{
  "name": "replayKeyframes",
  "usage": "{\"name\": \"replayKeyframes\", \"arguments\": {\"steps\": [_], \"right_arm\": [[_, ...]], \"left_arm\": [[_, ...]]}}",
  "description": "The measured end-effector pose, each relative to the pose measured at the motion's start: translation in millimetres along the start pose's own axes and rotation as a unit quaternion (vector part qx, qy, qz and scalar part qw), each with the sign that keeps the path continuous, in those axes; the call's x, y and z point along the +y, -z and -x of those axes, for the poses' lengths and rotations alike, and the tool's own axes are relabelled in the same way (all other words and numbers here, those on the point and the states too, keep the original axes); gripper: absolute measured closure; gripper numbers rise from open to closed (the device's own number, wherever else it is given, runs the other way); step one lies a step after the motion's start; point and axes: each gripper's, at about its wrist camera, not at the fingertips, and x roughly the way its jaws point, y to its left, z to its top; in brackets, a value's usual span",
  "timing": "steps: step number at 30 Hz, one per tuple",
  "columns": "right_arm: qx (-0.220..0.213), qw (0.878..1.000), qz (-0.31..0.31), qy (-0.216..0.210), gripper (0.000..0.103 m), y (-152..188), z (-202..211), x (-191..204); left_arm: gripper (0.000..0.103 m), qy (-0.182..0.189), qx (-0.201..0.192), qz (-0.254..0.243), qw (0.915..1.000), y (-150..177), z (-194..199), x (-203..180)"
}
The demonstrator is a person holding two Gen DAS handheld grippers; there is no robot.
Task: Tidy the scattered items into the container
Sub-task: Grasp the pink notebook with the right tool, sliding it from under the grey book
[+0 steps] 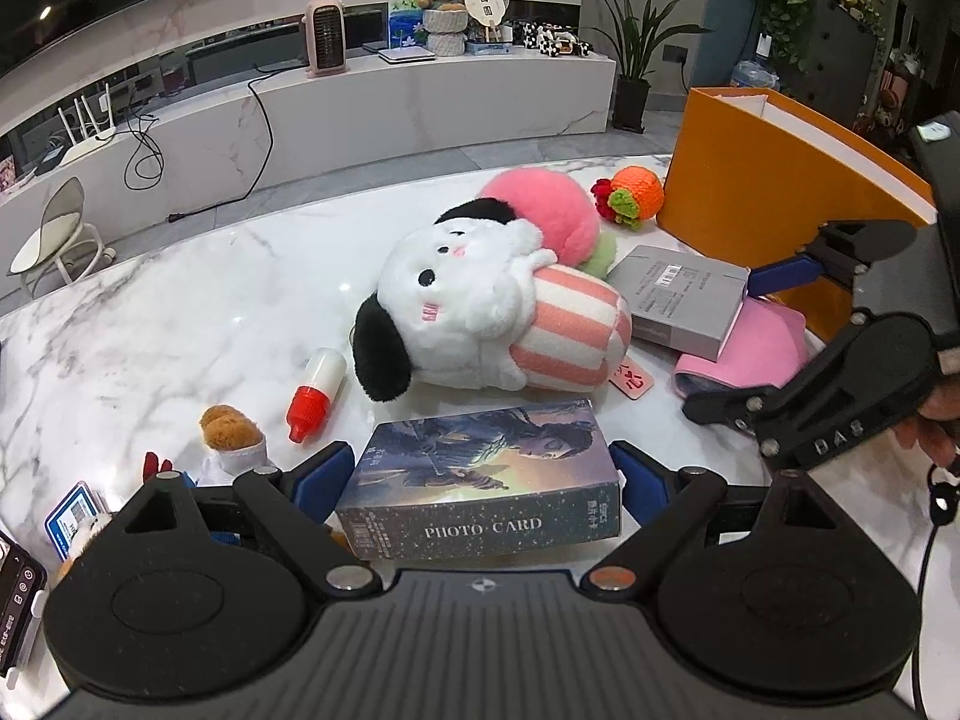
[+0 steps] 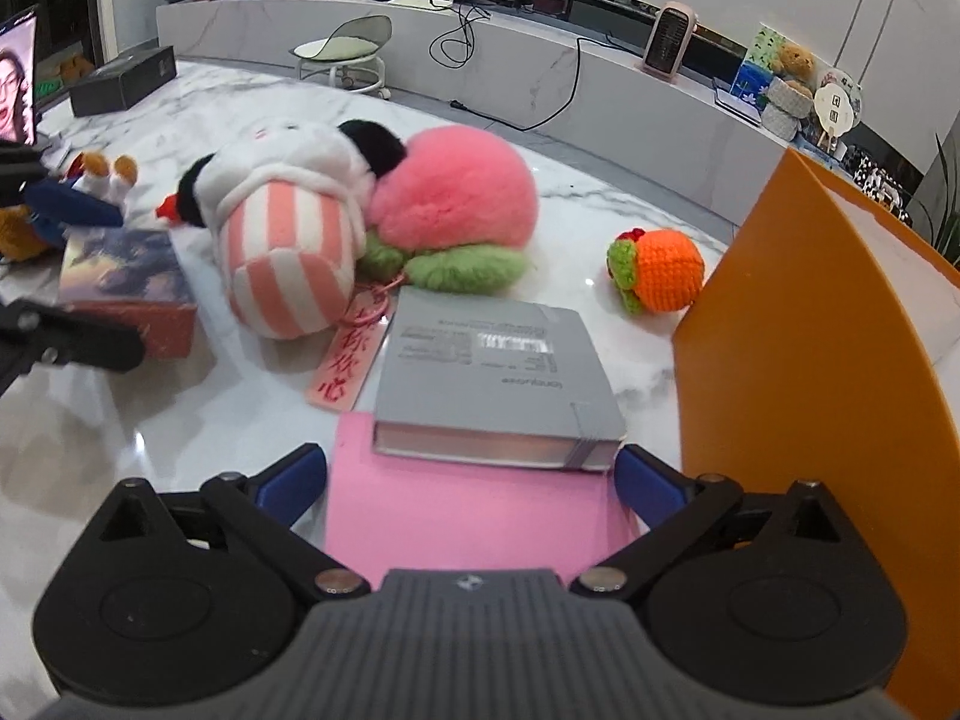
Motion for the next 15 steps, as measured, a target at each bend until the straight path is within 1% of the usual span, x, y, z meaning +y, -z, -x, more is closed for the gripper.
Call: {"name": "replayKeyframes", "arguments": {"steps": [3,6,11,15], "right_arm": [[0.008,1.000,-0.009,-0.014,0.000,-3.7,-3.8,-7.9],[0.018,1.000,-0.003,-0.016,0.000,-4.6,-3.3,-7.6],[0.068,0.997,-0.019,-0.017,0.000,-10.1,1.6,-7.3],[0.085,0.995,-0.038,-0.028,0.003,-10.9,7.1,-11.3]], "left_arm": [[0.000,0.000,0.000,-0.001,1.0000,0.3,0.0,-0.2],[0.000,0.000,0.000,0.000,1.0000,0.3,-0.7,0.3],[0.000,0.002,0.000,0.002,1.0000,-0.6,-1.0,1.5],[0.000,0.004,0.001,0.003,1.0000,-0.7,-0.2,1.6]]}}
